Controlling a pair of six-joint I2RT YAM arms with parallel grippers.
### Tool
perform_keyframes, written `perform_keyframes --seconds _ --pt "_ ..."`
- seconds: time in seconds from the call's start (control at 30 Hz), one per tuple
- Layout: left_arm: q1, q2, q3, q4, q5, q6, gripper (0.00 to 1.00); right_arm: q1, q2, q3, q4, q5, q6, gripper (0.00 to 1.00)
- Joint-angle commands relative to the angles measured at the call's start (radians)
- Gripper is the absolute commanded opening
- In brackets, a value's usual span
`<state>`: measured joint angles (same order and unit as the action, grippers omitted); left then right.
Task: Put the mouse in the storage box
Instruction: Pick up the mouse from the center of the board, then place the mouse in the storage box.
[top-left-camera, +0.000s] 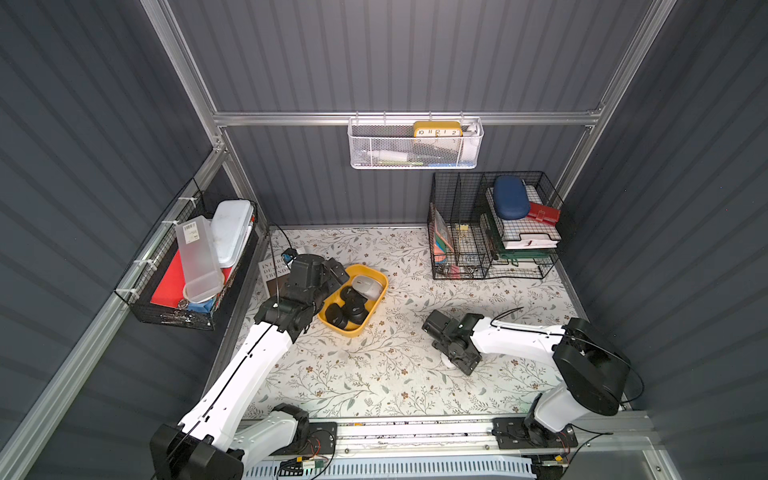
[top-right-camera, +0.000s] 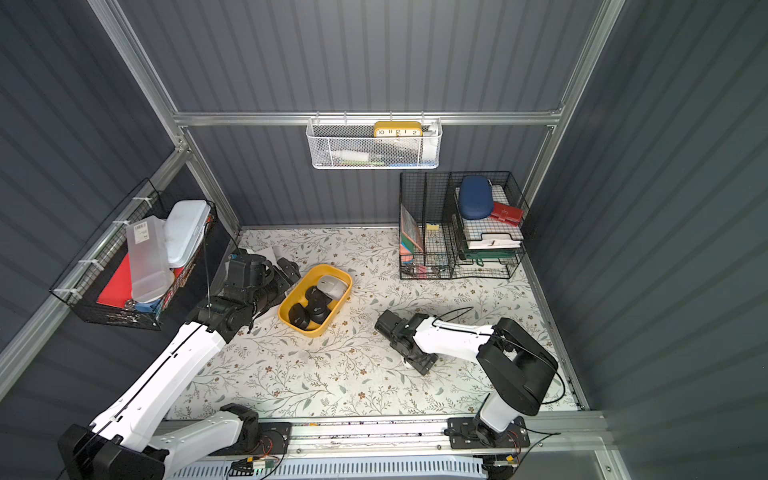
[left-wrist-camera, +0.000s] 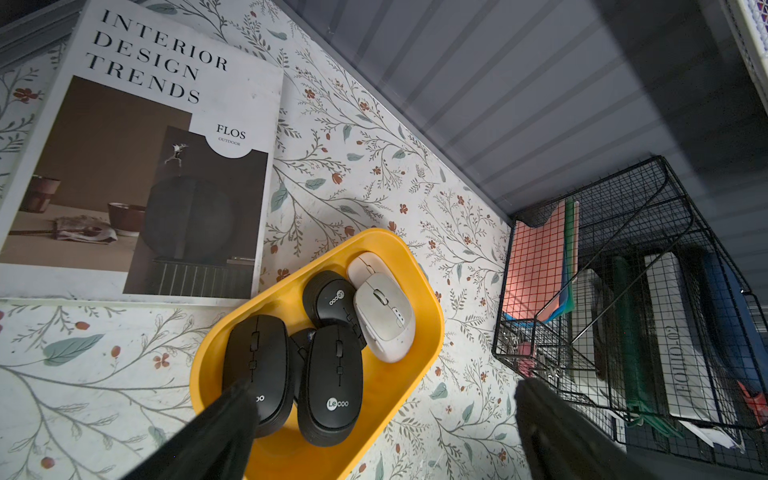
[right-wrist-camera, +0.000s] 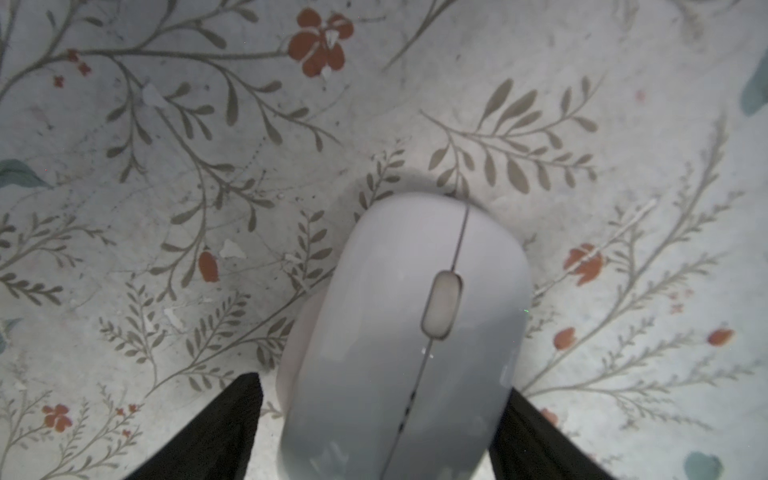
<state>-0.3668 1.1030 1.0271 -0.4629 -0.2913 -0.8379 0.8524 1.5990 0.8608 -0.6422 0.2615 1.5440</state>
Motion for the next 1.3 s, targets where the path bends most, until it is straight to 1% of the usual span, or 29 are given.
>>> perform_keyframes --seconds 0.0,0.27,0.33,0.43,0.5,0.6,0.63,0.7,0.8,0.97,1.03,1.07,1.17,1.27 --pt "0.005 -0.019 -0.019 0.008 0.007 0.005 0.99 -0.007 0.011 -0.008 -0.006 -0.007 -0.009 0.8" --pt "0.004 -0.029 -0.029 0.01 0.005 -0.015 0.99 -0.008 -0.017 -0.031 -0.02 -0.004 -0.008 0.55" --pt "0.004 -0.027 -0.027 0.009 0.001 -0.017 0.99 -0.008 -0.027 -0.007 -0.05 0.009 -0.031 0.52" --pt "0.004 -0.032 -0.022 0.0 -0.009 -0.019 0.99 0.007 -0.049 0.041 -0.091 0.062 -0.081 0.47" --pt "0.004 -0.043 -0.014 -0.009 -0.021 -0.022 0.99 0.024 -0.065 0.086 -0.133 0.112 -0.117 0.48" --pt "0.004 -0.074 0.008 -0.026 -0.068 -0.022 0.99 0.053 -0.067 0.194 -0.212 0.205 -0.214 0.5" --pt "0.005 -0.086 0.02 -0.024 -0.095 -0.02 0.99 0.06 -0.067 0.23 -0.207 0.214 -0.276 0.49" --pt "0.004 -0.11 0.038 -0.028 -0.112 -0.018 0.99 0.069 -0.057 0.292 -0.166 0.218 -0.394 0.49" --pt "0.004 -0.167 0.043 -0.046 -0.16 -0.024 0.99 0.074 -0.013 0.405 -0.128 0.182 -0.545 0.48" --pt "0.005 -0.255 0.033 -0.057 -0.199 -0.058 0.99 0.096 0.146 0.651 -0.126 0.157 -0.762 0.47" --pt "0.005 -0.282 0.023 -0.059 -0.207 -0.073 0.99 0.106 0.224 0.755 -0.122 0.123 -0.865 0.47" --pt "0.004 -0.295 0.016 -0.059 -0.205 -0.082 0.99 0.113 0.261 0.811 -0.131 0.133 -0.894 0.46" --pt "0.004 -0.326 -0.006 -0.052 -0.19 -0.101 0.99 0.133 0.349 0.921 -0.109 0.116 -0.992 0.46" --pt "0.004 -0.339 -0.019 -0.058 -0.18 -0.106 0.99 0.144 0.415 0.978 -0.061 0.103 -1.056 0.46"
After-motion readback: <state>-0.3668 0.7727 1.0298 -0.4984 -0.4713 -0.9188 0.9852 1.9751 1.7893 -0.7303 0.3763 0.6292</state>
